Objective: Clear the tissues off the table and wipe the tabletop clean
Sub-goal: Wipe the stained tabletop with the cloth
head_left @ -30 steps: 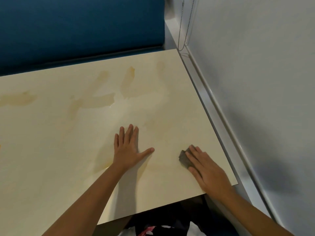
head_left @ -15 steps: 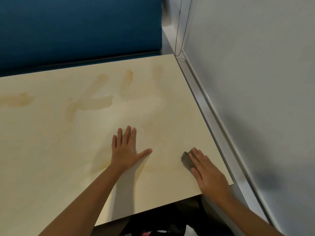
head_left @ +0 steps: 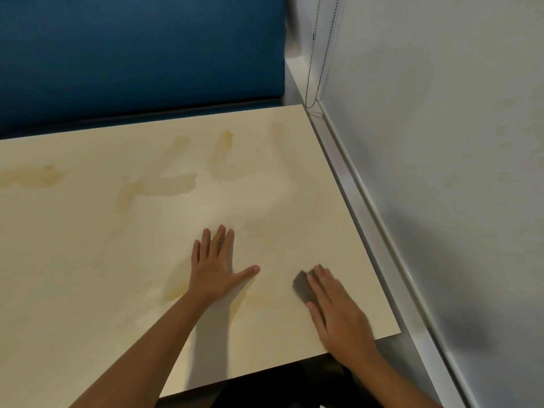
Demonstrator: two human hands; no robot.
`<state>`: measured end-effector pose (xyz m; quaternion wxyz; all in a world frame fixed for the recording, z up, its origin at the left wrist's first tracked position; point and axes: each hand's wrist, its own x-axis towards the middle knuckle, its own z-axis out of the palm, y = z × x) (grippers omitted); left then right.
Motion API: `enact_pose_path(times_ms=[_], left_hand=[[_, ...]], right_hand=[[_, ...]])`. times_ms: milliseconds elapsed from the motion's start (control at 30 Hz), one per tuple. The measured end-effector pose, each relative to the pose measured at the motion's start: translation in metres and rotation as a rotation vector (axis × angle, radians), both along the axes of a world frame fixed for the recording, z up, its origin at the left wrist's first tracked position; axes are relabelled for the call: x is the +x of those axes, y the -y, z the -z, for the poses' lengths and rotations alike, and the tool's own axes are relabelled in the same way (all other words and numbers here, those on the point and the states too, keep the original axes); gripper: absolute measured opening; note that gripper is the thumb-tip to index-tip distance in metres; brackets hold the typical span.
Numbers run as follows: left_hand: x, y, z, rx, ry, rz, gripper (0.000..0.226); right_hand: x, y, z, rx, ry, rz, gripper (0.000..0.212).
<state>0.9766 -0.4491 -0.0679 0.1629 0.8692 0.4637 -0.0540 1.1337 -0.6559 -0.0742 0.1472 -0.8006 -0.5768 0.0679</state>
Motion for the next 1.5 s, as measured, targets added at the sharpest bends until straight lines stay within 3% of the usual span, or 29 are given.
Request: enact_pose_path(times_ms=[67, 133, 267, 333, 400, 500, 567, 633, 733, 800, 867, 967, 1133, 1200, 1367, 1500], left_hand=[[0.000, 0.000, 0.000, -0.003, -0.001, 0.001, 0.130], [0.000, 0.000, -0.001, -0.006, 0.002, -0.002, 0.130], [0.001, 0.000, 0.000, 0.000, 0.005, -0.007, 0.130], [0.001, 0.000, 0.001, 0.003, 0.006, -0.007, 0.130], [0.000, -0.001, 0.001, 0.003, 0.004, -0.007, 0.130], [0.000, 0.000, 0.000, 0.008, 0.011, -0.005, 0.130], [0.000, 0.001, 0.000, 0.019, 0.016, -0.006, 0.130], [0.000, 0.000, 0.000, 0.024, 0.031, -0.011, 0.130], [-0.001, 0.001, 0.002, 0.028, 0.048, -0.009, 0.129], [-0.001, 0.001, 0.003, 0.035, 0.076, -0.019, 0.128], [-0.001, 0.001, 0.003, 0.034, 0.075, -0.014, 0.129], [-0.003, 0.000, 0.000, 0.047, 0.096, -0.007, 0.125], [-0.006, -0.025, -0.006, 0.114, 0.246, -0.036, 0.099], [-0.007, -0.038, -0.005, 0.156, 0.251, -0.004, 0.092], [0.005, -0.075, 0.000, 0.208, 0.222, 0.019, 0.094], [0.020, -0.092, 0.006, 0.201, 0.245, -0.091, 0.084]], right_hand=[[0.018, 0.012, 0.000, 0.003, -0.024, -0.146, 0.048], [0.038, 0.012, 0.002, -0.003, -0.041, -0.156, 0.049], [0.050, -0.021, 0.007, 0.023, -0.055, 0.267, 0.057], [0.038, -0.038, 0.006, 0.016, -0.033, 0.379, 0.059], [0.022, -0.042, 0.004, 0.003, -0.016, 0.293, 0.061], [0.021, -0.021, 0.004, -0.016, -0.003, -0.082, 0.052], [0.041, -0.014, 0.004, -0.012, -0.016, -0.212, 0.050], [0.061, -0.021, 0.005, 0.006, -0.016, -0.112, 0.052], [0.068, -0.050, 0.007, 0.045, -0.020, 0.250, 0.061], [0.059, -0.072, 0.004, 0.015, -0.028, 0.383, 0.067], [0.046, -0.087, 0.003, -0.028, -0.028, 0.365, 0.067], [0.039, -0.082, 0.004, -0.033, 0.007, 0.169, 0.057], [0.072, -0.055, 0.001, -0.005, -0.016, -0.125, 0.052], [0.085, -0.058, -0.002, 0.008, 0.007, -0.050, 0.054], [0.073, -0.106, 0.001, -0.037, -0.037, 0.390, 0.065], [0.040, -0.113, 0.000, -0.069, -0.016, 0.204, 0.060]])
